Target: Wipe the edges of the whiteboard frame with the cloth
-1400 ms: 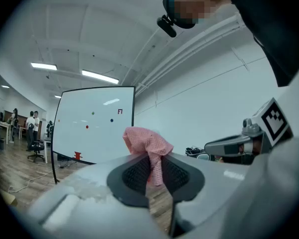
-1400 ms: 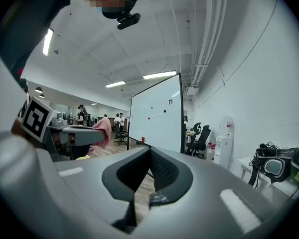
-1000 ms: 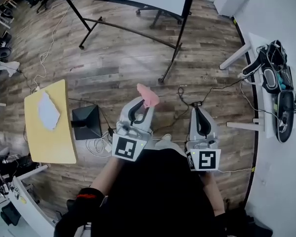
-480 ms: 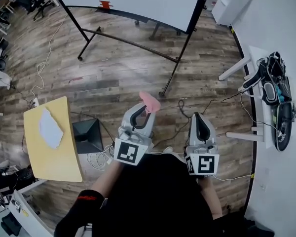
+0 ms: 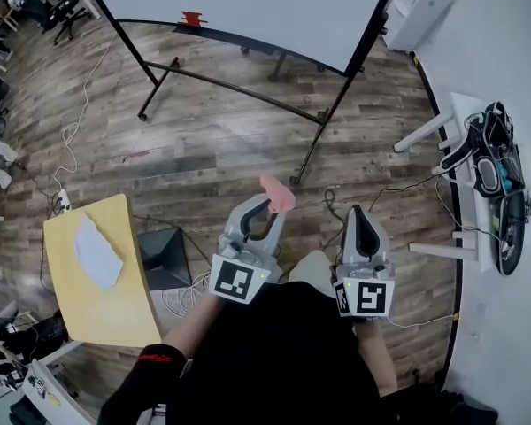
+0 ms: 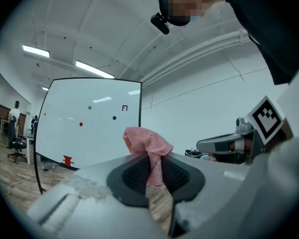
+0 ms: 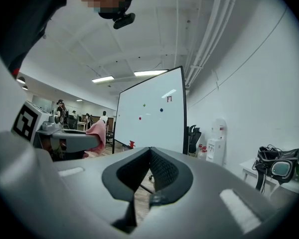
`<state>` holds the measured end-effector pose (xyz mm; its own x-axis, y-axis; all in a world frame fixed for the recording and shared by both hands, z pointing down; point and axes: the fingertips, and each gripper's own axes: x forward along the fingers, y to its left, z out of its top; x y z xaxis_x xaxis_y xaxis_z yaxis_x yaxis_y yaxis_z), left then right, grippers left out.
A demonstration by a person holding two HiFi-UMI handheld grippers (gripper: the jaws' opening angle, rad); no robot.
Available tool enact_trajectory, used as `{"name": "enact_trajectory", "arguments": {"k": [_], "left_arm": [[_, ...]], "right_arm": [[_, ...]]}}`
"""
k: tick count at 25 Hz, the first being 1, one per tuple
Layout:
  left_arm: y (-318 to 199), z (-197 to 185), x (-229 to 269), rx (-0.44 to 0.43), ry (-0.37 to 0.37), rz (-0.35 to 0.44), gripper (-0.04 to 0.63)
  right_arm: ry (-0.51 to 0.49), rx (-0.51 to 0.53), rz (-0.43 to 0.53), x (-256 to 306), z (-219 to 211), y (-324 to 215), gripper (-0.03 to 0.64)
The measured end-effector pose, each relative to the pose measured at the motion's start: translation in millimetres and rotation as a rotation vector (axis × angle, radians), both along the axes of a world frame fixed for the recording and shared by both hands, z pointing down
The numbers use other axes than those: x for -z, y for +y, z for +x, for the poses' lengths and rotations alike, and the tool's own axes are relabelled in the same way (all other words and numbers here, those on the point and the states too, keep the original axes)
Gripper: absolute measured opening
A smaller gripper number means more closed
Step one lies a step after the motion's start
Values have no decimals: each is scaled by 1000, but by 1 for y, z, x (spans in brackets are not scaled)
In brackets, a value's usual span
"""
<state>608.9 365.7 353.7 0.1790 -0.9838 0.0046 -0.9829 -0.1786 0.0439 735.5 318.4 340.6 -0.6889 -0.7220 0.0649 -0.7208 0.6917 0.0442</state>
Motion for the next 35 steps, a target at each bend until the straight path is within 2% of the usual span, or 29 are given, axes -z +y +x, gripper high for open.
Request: {"name": "enact_trajectory", "arguments": {"k": [7,15,25,33,35], "left_arm": [[-17,-30,-1,3,12,-8,48],[-60,-56,-9,19,8,-11,48],[-150,-104,-14,4,-17,-53,48],[-232,-112,-15,-46,-30,-63,48],[-251,-116,-11,-58,-59,-38,48]], "right_arm": [[5,11,-4,1,-28,-13,2],[-2,47,-32,-15,-63,-59,2],[-14,89,-48,-20,-128,-152,2],[-10,75,-50,-18,-145,-233,2],[-7,67,-50,-19,-148,-251,2]]}}
